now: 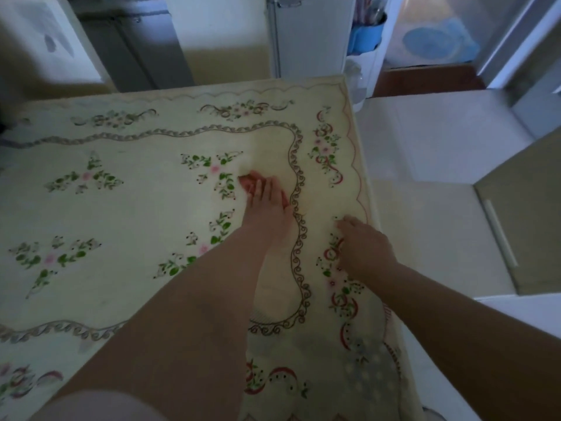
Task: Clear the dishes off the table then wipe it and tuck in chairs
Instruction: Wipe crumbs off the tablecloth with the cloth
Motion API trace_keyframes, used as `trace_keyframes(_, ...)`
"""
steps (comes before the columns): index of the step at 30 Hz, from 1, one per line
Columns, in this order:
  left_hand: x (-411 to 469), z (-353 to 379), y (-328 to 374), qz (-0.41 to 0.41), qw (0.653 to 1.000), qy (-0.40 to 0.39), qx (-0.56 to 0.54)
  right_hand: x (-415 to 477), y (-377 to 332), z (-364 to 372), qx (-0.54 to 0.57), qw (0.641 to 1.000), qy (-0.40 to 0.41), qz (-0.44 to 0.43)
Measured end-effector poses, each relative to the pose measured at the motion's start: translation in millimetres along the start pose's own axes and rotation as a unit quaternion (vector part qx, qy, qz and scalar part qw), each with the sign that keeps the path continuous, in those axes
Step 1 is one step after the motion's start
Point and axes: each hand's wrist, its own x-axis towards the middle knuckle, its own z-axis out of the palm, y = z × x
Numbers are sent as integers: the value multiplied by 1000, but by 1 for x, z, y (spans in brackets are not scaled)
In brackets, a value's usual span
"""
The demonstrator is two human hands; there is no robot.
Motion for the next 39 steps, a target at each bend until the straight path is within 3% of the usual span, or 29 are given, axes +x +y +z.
trace_keyframes(8,-28,9,13,-6,999,-8,37,10,16,-8,-106,990,6,-97)
trace_keyframes(14,-115,49,54,-127,992,11,-26,10,38,-9,-138,975,-38,-171)
trace_keyframes(19,-192,97,85,-272,960,21,-60,-10,69,-14,-110,965,-24,-237)
trace_keyframes(24,-243,117,106,-342,936,1,-89,-22,83,-20,-127,956,-46,-259)
trace_keyframes(29,-241,114,133,-344,932,40,-105,-18,85,-31,-95,957,-34,-272)
trace_keyframes(37,-158,96,134,-267,958,85,-61,23,85,-55,-96,964,-26,-248)
trace_keyframes(39,-127,88,128,-262,960,59,-78,38,84,-61,-106,966,-31,-233)
